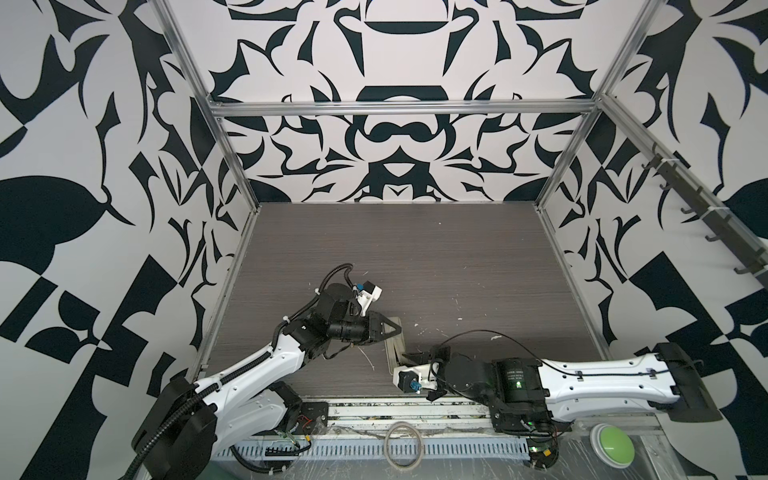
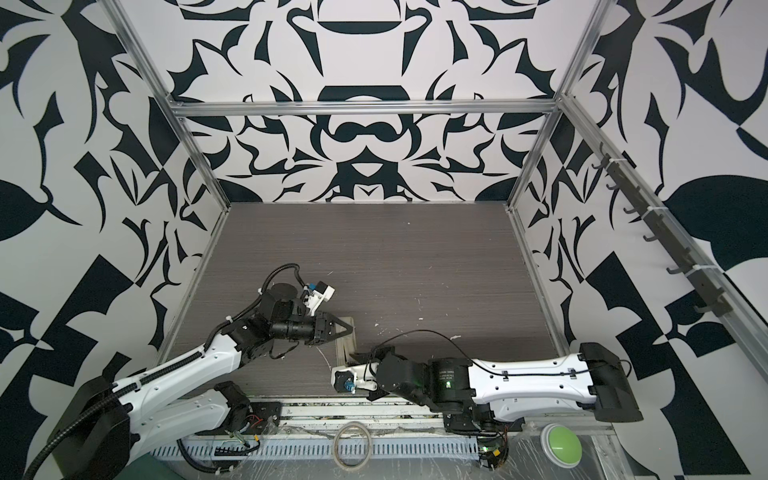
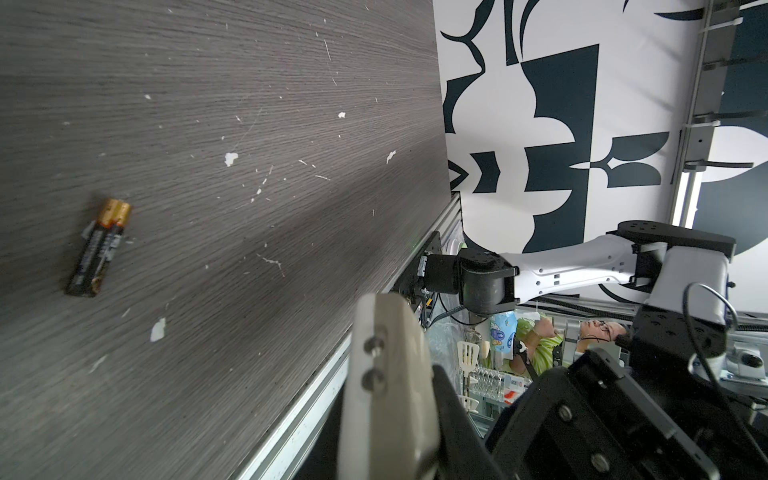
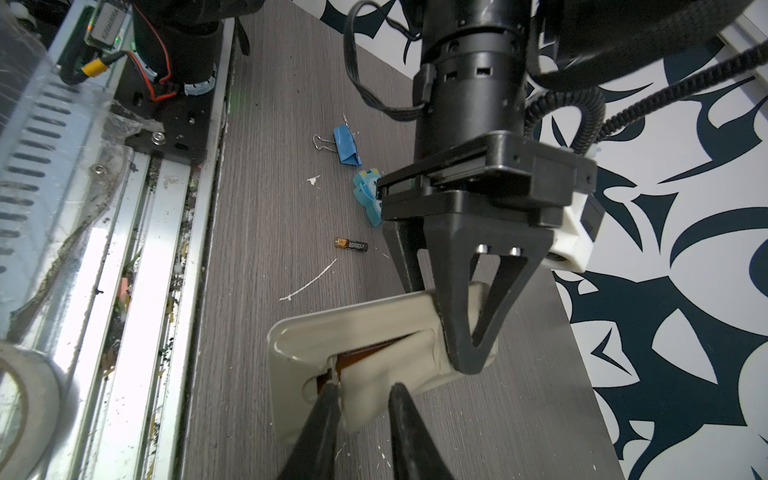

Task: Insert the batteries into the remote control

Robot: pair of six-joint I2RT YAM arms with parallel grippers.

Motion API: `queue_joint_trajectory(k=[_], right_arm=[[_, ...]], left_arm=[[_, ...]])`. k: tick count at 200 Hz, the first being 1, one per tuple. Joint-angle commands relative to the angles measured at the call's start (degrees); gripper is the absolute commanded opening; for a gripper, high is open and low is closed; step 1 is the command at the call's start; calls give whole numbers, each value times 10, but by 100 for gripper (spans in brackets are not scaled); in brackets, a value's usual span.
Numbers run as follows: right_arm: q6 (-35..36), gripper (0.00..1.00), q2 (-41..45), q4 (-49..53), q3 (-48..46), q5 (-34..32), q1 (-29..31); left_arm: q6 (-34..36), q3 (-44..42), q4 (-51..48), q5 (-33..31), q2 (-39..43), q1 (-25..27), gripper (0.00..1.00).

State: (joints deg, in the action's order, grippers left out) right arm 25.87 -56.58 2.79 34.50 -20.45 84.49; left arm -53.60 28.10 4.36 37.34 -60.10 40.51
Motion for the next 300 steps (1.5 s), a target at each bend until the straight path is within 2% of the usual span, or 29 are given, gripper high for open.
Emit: queue_joint_trajectory(k=[1, 83, 205, 300], right_arm=[[-1, 26, 2, -34, 14, -53, -10], [-2, 30, -9, -26, 18, -36, -10], [-13, 41, -6, -21, 19, -34, -10], [-15, 57, -1, -27, 15, -31, -10]], left_arm=[[1, 5, -18, 44, 3, 9, 0], [1, 10, -20, 32, 4, 8, 0], [2, 12, -32, 12, 10, 8, 0], [-3, 11, -23, 6, 9, 8, 0]])
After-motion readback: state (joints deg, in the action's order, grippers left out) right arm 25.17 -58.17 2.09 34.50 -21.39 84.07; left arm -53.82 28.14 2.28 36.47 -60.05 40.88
